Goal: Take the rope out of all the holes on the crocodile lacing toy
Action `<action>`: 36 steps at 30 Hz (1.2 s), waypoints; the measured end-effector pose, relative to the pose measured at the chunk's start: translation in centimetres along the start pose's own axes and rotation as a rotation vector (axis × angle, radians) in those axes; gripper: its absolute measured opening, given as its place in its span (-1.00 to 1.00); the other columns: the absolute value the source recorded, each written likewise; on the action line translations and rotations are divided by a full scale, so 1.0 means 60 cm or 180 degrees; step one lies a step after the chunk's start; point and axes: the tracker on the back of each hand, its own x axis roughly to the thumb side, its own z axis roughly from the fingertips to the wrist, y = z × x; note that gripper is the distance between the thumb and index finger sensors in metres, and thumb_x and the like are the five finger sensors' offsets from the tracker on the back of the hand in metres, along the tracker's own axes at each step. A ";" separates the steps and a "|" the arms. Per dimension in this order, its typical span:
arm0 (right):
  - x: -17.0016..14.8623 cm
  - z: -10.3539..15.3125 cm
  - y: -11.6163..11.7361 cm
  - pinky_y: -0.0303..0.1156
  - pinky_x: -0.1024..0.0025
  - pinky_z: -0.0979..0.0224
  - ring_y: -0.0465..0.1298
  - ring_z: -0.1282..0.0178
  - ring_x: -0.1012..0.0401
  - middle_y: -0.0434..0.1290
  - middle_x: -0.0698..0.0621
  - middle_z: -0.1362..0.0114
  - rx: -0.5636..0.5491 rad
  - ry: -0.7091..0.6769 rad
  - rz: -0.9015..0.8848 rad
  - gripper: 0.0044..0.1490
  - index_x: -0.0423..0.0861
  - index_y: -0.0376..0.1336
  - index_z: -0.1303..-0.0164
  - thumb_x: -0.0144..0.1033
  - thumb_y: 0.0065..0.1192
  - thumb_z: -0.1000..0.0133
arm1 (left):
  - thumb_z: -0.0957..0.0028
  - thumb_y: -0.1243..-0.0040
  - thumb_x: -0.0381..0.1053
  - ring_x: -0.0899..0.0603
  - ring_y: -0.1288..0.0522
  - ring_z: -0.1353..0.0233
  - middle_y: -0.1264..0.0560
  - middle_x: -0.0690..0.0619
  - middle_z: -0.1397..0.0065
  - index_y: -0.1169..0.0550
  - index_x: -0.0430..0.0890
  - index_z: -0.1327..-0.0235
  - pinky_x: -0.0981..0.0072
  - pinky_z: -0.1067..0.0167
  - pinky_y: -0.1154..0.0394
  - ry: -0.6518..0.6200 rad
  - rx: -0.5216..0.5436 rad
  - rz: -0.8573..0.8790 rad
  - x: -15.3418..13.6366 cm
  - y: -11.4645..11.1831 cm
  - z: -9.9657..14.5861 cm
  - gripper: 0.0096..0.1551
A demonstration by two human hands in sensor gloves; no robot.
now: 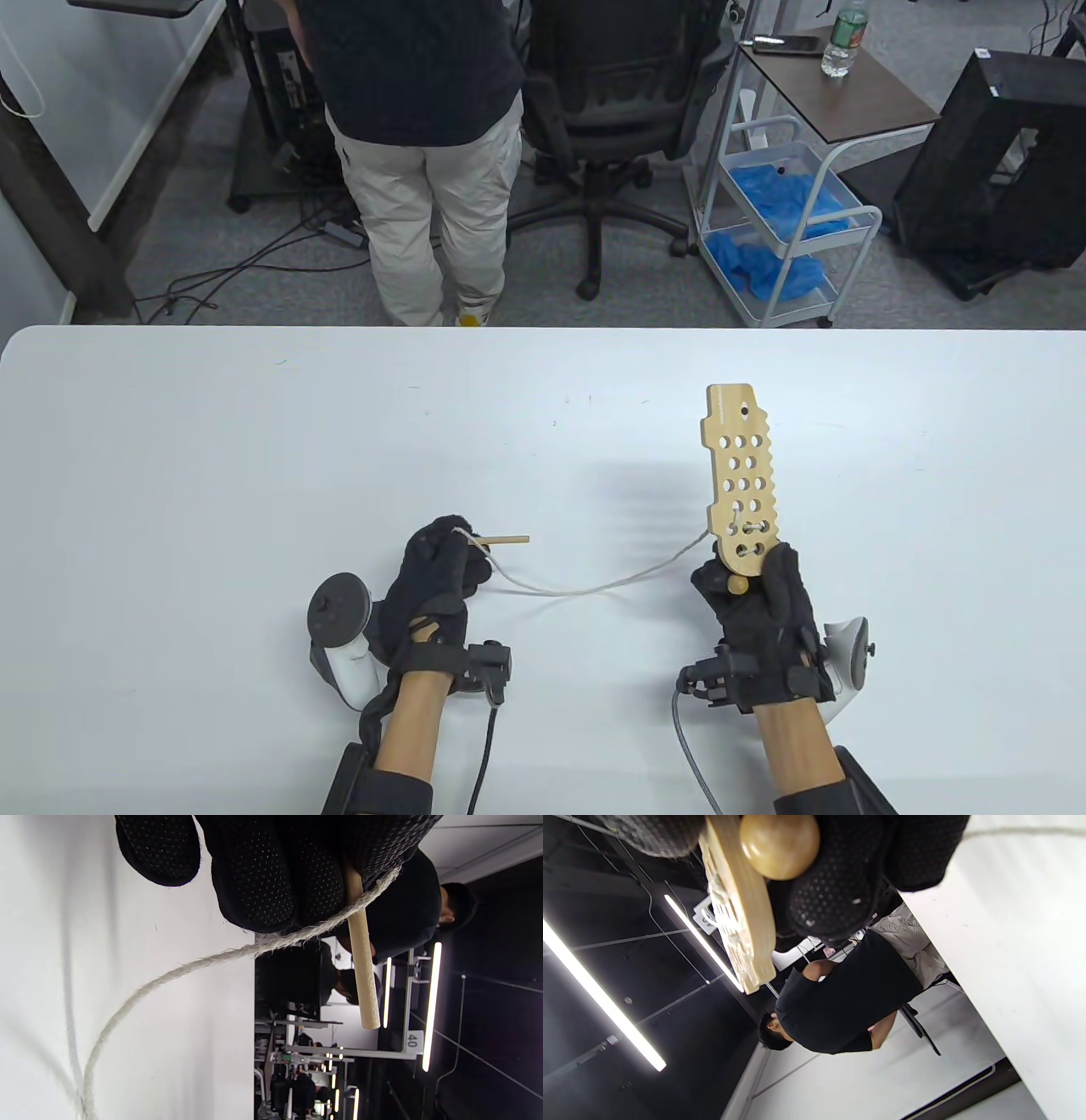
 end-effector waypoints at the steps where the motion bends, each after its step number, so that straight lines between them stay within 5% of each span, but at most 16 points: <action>1: -0.003 0.001 0.003 0.44 -0.10 -0.27 0.62 0.03 0.06 0.56 -0.14 -0.15 0.0026 0.0011 0.0054 -0.37 -0.16 0.29 -0.23 -0.01 0.18 -0.08 | -0.17 -0.12 0.19 0.07 -0.65 -0.08 -0.65 0.19 -0.14 -0.48 0.22 -0.30 -0.06 -0.29 -0.52 -0.0028 0.0001 -0.0036 0.002 -0.003 0.001 -0.57; 14: -0.047 0.017 0.044 0.44 -0.14 -0.22 0.63 0.10 0.02 0.58 -0.19 -0.10 0.0451 0.0084 0.0896 -0.37 -0.19 0.33 -0.19 -0.04 0.20 -0.05 | -0.15 -0.14 0.18 0.04 -0.64 -0.11 -0.65 0.18 -0.17 -0.50 0.26 -0.29 -0.10 -0.30 -0.50 -0.0295 -0.0513 -0.0164 0.012 -0.053 0.010 -0.58; 36: -0.064 0.023 0.071 0.45 -0.16 -0.18 0.64 0.14 0.00 0.60 -0.22 -0.05 0.0903 0.0125 0.0912 -0.37 -0.24 0.36 -0.15 -0.07 0.22 -0.02 | -0.16 -0.05 0.08 0.03 -0.61 -0.21 -0.59 0.16 -0.30 -0.44 0.23 -0.34 -0.13 -0.35 -0.47 -0.0285 -0.1079 0.0218 0.007 -0.075 0.008 -0.55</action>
